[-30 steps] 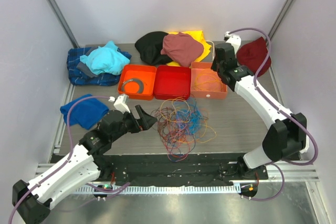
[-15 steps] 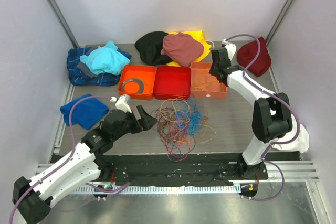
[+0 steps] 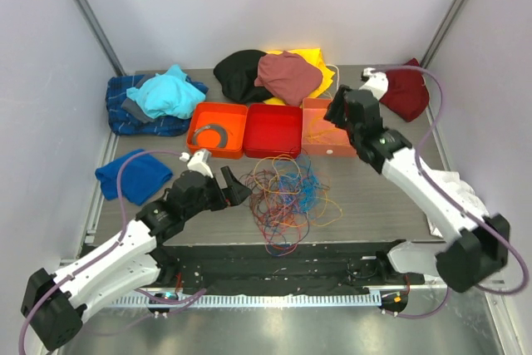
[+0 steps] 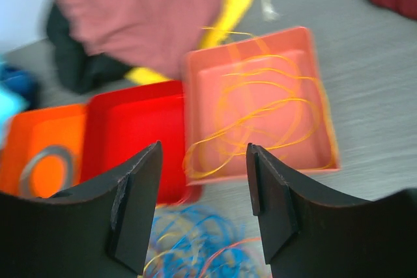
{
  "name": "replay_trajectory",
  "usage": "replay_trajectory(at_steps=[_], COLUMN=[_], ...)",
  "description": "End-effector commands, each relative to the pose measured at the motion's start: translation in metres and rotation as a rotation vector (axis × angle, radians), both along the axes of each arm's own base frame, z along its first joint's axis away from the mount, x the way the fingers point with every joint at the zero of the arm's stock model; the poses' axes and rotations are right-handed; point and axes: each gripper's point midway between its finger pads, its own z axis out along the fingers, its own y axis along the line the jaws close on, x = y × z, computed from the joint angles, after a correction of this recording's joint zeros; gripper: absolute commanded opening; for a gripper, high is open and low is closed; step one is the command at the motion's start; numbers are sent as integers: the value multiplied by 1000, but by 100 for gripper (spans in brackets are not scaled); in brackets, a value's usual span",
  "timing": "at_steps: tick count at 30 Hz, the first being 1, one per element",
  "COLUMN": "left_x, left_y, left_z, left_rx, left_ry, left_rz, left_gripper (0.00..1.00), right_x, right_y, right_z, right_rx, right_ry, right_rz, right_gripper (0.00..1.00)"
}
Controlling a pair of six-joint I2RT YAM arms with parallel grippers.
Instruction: Untangle the cables
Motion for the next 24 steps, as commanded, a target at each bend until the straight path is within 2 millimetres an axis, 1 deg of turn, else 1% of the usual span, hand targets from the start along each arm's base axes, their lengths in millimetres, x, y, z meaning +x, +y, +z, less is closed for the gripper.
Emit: replay_trajectory(at_steps=[1, 2, 3, 5, 6, 7, 8, 9, 10, 11, 12, 14, 15, 16, 17, 18, 19, 20, 21, 22, 23, 24], left_x=[10, 10, 11, 11, 12, 11, 11, 13, 12, 13, 12, 13, 5, 4, -9, -15, -18, -22, -40, -43, -55, -58], left_y=[-9, -10, -10, -11, -12, -12, -13, -15, -17, -22, -24, -33, -44, -56, -72, -82, -96, -109, -127, -142, -158, -167], left_z=[20, 19, 18, 18, 18, 15, 15, 16, 14, 16, 15, 19, 22, 29, 33, 34, 50, 39, 40, 52, 30, 25], left_rx=[-37, -37, -37, -46, -49, -47, -49, -55, -54, -65, -53, -30, -20, 6, 33, 62, 81, 136, 156, 175, 240, 263], left_ry=[-54, -52, -48, -48, -47, -39, -35, -38, -31, -33, -34, -40, -53, -84, -116, -138, -203, -203, -222, -268, -243, -243], left_rz=[-5, -4, 1, 1, 2, 1, 0, -2, -12, -29, -46, -78, -131, -182, -249, -285, -338, -377, -456, -500, -563, -596], left_gripper=[97, 97, 97, 97, 97, 97, 97, 97, 97, 96, 96, 96, 95, 96, 96, 95, 96, 96, 96, 96, 95, 94], right_x=[-55, -66, -86, -107, -124, -135, -143, -153, -163, -169, -179, -189, -192, -199, -201, -203, -202, -201, -199, -196, -193, -191], right_y=[21, 23, 30, 36, 42, 43, 46, 45, 52, 53, 57, 60, 61, 67, 69, 71, 71, 70, 69, 65, 57, 54], right_z=[-12, -20, -34, -49, -72, -70, -77, -93, -93, -99, -107, -113, -113, -108, -104, -98, -88, -68, -56, -44, -26, -4], right_rx=[21, 29, 40, 100, 92, 129, 166, 161, 183, 198, 196, 206, 205, 208, 219, 239, 246, 290, 304, 318, 344, 367], right_ry=[-9, 6, 23, 49, 90, 75, 91, 115, 111, 127, 146, 166, 163, 142, 126, 105, 68, 26, 0, -30, -79, -121], right_rz=[52, 66, 100, 112, 147, 164, 166, 179, 215, 213, 242, 250, 250, 278, 279, 279, 270, 264, 257, 242, 217, 210], right_gripper=[61, 60, 59, 55, 54, 53, 51, 50, 49, 48, 48, 47, 47, 47, 47, 48, 48, 48, 49, 49, 50, 50])
